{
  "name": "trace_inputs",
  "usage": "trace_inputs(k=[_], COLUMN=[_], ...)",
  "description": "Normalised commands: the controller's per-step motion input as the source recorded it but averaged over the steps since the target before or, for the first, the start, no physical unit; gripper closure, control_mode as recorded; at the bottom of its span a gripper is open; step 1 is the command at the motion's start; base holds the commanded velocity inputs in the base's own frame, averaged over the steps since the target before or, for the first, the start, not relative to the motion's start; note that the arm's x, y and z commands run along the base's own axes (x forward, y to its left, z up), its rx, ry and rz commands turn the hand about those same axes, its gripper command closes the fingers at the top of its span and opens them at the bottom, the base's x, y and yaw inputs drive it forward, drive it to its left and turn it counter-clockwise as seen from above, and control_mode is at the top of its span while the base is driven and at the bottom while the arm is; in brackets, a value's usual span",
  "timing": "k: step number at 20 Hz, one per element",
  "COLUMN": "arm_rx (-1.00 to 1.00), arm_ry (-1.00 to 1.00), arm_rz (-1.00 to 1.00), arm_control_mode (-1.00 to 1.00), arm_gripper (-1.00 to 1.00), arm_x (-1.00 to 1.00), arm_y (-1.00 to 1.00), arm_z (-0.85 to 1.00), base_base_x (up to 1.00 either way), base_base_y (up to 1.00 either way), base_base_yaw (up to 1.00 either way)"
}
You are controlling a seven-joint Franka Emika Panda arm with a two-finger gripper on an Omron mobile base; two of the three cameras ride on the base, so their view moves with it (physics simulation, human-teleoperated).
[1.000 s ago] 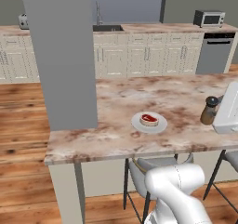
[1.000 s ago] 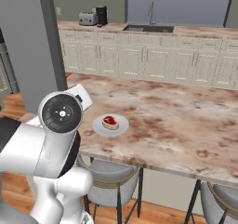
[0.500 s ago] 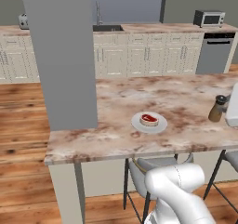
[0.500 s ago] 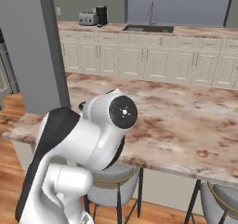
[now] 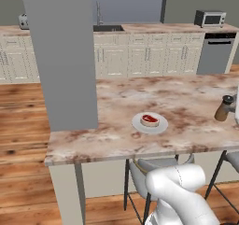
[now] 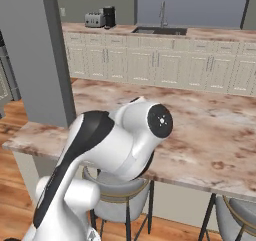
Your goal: Retrieve the shaker from the cabinet and place it next the steak on a plate on the dining table.
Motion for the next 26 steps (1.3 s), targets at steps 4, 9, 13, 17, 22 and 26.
trace_inputs(k=[4, 9, 13, 17, 22, 26], arm_rx=[0.04, 0.05, 0.05, 0.03, 0.0, 0.01], arm_ry=[-0.02, 0.0, 0.0, 0.0, 0.0, 0.0], arm_rz=[0.0, 0.0, 0.0, 0.0, 0.0, 0.0], arm_control_mode=[-1.0, -1.0, -1.0, -1.0, -1.0, -1.0], arm_gripper=[1.0, 1.0, 1.0, 1.0, 1.0, 1.0], arm_x=[0.33, 0.57, 0.64, 0.44, 0.35, 0.36], arm_y=[-0.08, -0.04, -0.2, -0.23, -0.23, -0.18], arm_z=[-0.16, -0.33, -0.34, -0.31, -0.37, -0.35], base_base_x=[0.0, 0.0, 0.0, 0.0, 0.0, 0.0], base_base_y=[0.0, 0.0, 0.0, 0.0, 0.0, 0.0], base_base_yaw=[0.0, 0.0, 0.0, 0.0, 0.0, 0.0])
